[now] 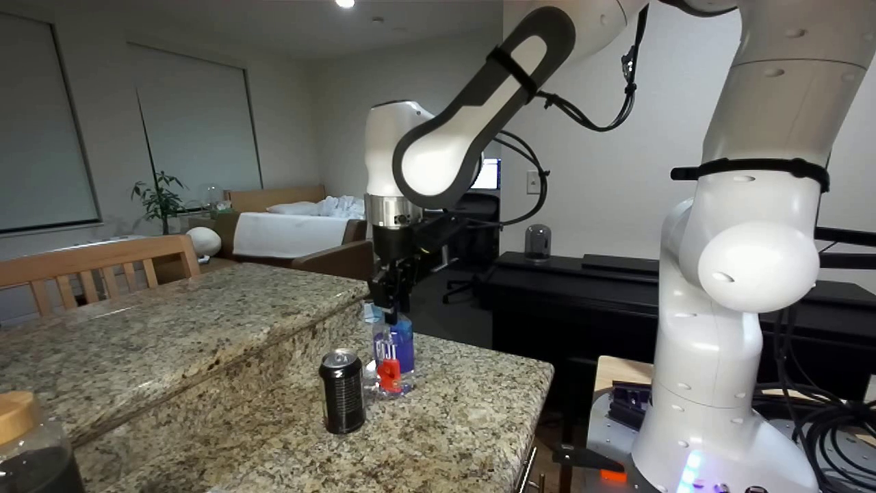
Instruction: Put the blue bottle on the soda can
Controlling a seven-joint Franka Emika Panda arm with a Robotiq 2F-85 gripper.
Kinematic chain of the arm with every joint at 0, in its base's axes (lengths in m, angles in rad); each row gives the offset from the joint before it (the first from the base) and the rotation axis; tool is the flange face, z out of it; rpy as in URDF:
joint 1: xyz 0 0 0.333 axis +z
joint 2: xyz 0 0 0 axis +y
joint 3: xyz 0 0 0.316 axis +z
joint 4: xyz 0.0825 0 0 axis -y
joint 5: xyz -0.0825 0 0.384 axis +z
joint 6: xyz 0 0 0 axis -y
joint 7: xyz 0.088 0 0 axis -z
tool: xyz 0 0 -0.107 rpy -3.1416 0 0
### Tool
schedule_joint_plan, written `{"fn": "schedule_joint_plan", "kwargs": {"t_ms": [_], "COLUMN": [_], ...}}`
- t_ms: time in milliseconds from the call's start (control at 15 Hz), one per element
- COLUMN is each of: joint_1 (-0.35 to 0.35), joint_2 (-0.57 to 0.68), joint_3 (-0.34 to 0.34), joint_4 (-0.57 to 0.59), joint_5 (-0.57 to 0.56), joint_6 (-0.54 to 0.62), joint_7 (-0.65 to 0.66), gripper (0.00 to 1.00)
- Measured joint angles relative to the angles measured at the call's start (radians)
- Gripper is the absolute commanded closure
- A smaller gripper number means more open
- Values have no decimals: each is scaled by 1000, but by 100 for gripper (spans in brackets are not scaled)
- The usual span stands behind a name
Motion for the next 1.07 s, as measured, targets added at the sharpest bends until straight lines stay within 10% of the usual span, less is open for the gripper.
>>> {"fn": "schedule_joint_plan", "kwargs": {"t_ms": [533, 1067], "joint_1": [-2, -7], "joint_2": [-5, -8], "joint_3": [12, 14], "joint_4": [2, 2], "joint_5": [-40, -53], "joint_6": [17, 17], "joint_7": [0, 9], "gripper": [98, 43]}}
